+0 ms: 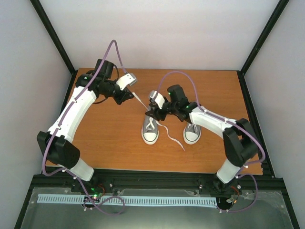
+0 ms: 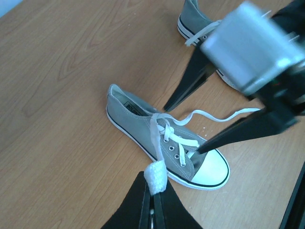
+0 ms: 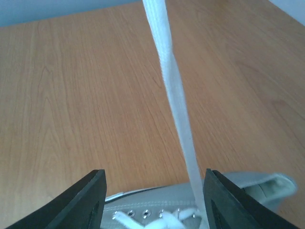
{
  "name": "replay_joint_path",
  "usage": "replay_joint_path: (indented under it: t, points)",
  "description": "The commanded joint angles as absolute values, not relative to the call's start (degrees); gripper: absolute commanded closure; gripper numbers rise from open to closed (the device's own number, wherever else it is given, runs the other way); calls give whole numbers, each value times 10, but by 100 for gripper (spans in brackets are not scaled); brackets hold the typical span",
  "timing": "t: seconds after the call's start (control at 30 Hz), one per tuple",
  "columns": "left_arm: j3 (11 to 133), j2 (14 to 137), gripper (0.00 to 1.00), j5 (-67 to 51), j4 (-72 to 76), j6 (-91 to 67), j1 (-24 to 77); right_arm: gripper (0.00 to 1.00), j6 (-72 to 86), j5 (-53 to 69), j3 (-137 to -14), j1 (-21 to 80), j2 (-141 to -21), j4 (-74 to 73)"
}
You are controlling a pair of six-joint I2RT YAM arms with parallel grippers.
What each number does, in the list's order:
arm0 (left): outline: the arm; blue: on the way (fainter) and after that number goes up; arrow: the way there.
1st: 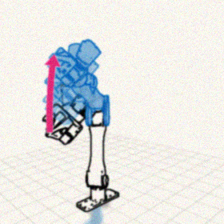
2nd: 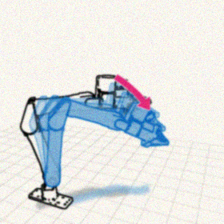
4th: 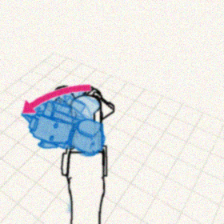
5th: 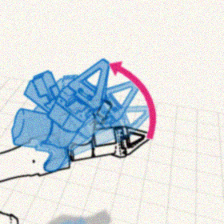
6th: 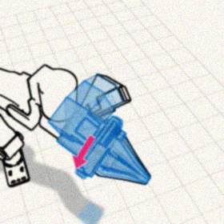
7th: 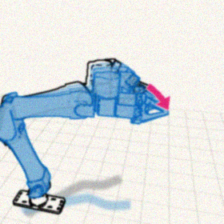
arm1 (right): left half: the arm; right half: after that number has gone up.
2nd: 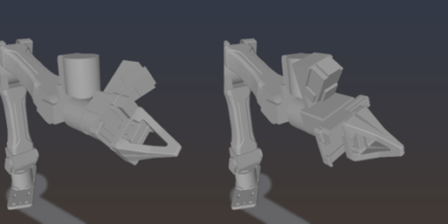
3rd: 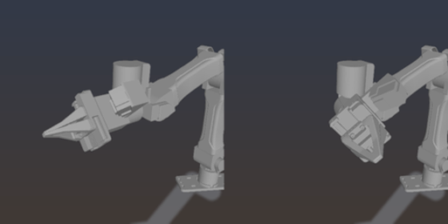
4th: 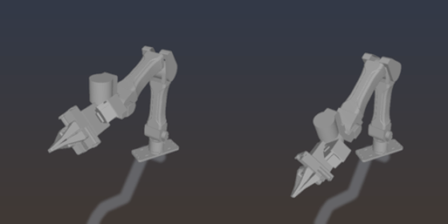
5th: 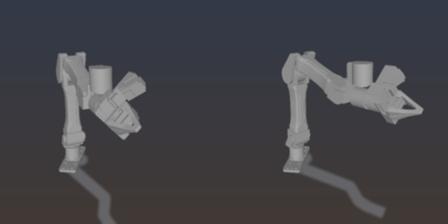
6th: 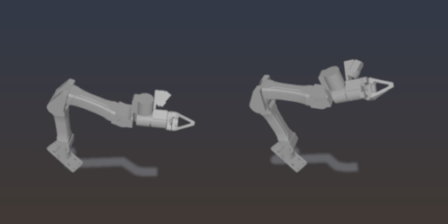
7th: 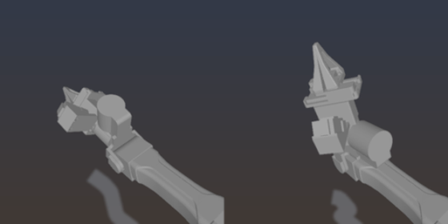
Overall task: Tie the shoes
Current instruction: Wrap the shoelace around the shoelace.
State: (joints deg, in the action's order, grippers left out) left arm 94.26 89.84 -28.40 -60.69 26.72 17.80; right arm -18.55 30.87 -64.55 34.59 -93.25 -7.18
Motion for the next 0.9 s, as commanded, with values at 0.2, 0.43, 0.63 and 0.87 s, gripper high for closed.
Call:
replay_joint_path:
  t: [0.2, 0.43, 0.63, 0.87]
  points:
    - [969, 895, 99, -306, -627, 267, 178, 76, -203, 309, -669, 350, -1034, 60]
    - [975, 897, 99, -315, -638, 271, 178, 80, -178, 271, -651, 350, -1036, 104]
    - [988, 897, 99, -314, -645, 275, 178, 83, -184, 261, -666, 349, -1054, 95]
    - [926, 894, 99, -289, -632, 290, 178, 97, -162, 248, -653, 343, -1035, 82]
